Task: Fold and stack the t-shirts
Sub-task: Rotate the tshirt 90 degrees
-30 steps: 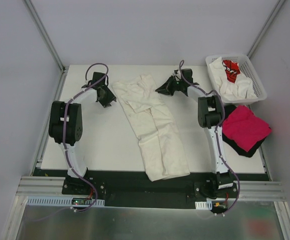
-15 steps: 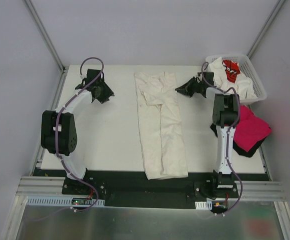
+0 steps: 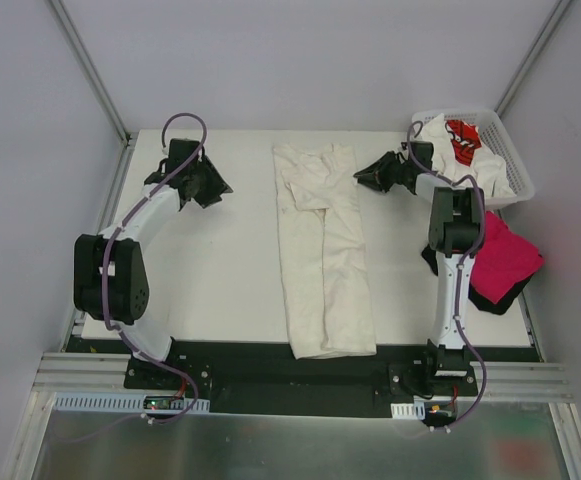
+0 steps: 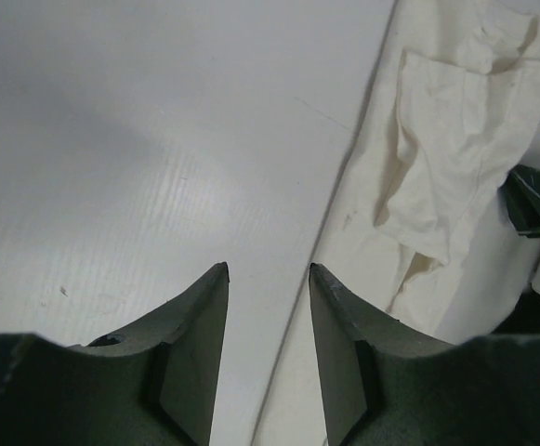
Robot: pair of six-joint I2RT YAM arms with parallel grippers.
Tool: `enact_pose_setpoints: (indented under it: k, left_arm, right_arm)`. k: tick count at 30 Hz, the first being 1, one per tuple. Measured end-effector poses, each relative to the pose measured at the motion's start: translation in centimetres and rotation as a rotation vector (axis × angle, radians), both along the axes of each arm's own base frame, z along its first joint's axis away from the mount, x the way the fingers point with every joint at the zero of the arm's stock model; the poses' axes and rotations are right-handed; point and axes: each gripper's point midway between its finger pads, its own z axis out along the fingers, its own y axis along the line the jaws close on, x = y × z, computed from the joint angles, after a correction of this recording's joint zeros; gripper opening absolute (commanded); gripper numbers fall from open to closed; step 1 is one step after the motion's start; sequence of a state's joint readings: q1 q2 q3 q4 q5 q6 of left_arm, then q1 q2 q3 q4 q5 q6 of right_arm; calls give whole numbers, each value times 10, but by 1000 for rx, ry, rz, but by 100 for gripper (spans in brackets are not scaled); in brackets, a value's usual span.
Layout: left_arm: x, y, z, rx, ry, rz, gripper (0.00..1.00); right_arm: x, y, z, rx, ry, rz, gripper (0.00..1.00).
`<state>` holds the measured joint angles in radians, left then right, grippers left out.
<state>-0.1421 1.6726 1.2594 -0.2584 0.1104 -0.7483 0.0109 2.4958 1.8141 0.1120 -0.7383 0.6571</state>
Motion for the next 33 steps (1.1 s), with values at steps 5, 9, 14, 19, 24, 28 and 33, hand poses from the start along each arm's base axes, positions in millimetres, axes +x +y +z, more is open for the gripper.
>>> enact_pose_setpoints:
  k: [5,9,14,19,24,28,33]
  left_arm:
    - [-10,-23,22,-32,-57,-87,40]
    - [-40,-54,30,-63,-73,-189,40]
    - [-85,-75,17,-84,-43,-281,41]
    - [-104,-73,-3,-83,9,-273,41]
    - [-98,-90,-18,-97,40,-315,40]
    - [-111,-114,-37,-101,93,-391,40]
    - [-148,-141,-50,-111,134,-509,41]
  right_arm:
    - [-2,-13,10,-41,1,-17,28]
    - [-32,-21,37,-72,-2,-14,29]
    - [-103,-9,78,-111,-49,48,30]
    - [-157,7,92,-134,-122,114,30]
    - [-194,17,54,-156,-48,187,30]
    - [-221,15,27,-161,17,203,31]
    - [-262,10,14,-174,64,203,33]
